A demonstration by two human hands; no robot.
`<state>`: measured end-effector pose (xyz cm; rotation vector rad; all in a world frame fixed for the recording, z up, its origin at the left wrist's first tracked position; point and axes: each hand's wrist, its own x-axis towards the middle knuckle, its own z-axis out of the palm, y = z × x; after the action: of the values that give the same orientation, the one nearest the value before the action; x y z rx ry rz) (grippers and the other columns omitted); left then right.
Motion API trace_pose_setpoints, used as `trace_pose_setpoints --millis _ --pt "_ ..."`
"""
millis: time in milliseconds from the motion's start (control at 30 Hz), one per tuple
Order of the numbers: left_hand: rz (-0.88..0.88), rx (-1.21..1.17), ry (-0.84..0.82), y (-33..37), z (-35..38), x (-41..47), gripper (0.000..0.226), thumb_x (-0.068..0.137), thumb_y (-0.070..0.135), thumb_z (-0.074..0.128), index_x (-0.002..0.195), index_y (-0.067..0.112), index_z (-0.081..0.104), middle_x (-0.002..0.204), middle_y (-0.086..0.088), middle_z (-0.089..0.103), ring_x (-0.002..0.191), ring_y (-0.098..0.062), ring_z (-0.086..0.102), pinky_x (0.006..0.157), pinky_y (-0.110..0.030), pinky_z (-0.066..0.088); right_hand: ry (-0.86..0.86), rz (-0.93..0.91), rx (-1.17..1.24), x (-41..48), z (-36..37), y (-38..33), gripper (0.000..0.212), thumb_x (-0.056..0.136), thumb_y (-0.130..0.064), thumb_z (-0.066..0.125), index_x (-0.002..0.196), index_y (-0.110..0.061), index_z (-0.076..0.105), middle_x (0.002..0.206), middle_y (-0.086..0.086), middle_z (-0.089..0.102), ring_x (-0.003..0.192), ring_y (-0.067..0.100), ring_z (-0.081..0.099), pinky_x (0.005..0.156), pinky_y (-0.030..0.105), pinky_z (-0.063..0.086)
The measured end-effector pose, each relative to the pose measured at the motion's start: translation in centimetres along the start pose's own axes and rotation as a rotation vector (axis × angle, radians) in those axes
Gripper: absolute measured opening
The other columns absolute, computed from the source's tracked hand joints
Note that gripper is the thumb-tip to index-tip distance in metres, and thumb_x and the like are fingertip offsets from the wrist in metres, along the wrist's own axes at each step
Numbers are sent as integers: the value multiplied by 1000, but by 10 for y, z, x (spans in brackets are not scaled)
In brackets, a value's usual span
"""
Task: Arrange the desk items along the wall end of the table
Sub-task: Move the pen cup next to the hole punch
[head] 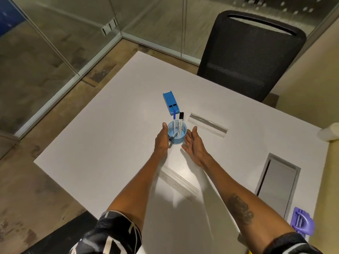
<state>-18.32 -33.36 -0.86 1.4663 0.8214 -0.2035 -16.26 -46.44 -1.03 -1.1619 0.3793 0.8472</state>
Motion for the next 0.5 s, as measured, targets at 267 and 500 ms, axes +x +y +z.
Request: trace_pose_setpoints --millis 267,500 --pt "35 -49 -31 2 23 -21 70 101 61 17 134 17 61 138 -11 61 129 -30 56 115 -46 41 68 -106 31 -28 -15 -5 68 99 -62 16 151 -23 37 155 2 41 146 22 35 123 43 22" --pt "51 -19 -128 0 75 -50 72 100 63 18 137 17 59 141 -11 59 130 -30 55 115 -48 41 164 -180 -7 -69 -57 -12 65 100 -60 12 145 -28 44 149 -6 47 137 15 43 118 38 24"
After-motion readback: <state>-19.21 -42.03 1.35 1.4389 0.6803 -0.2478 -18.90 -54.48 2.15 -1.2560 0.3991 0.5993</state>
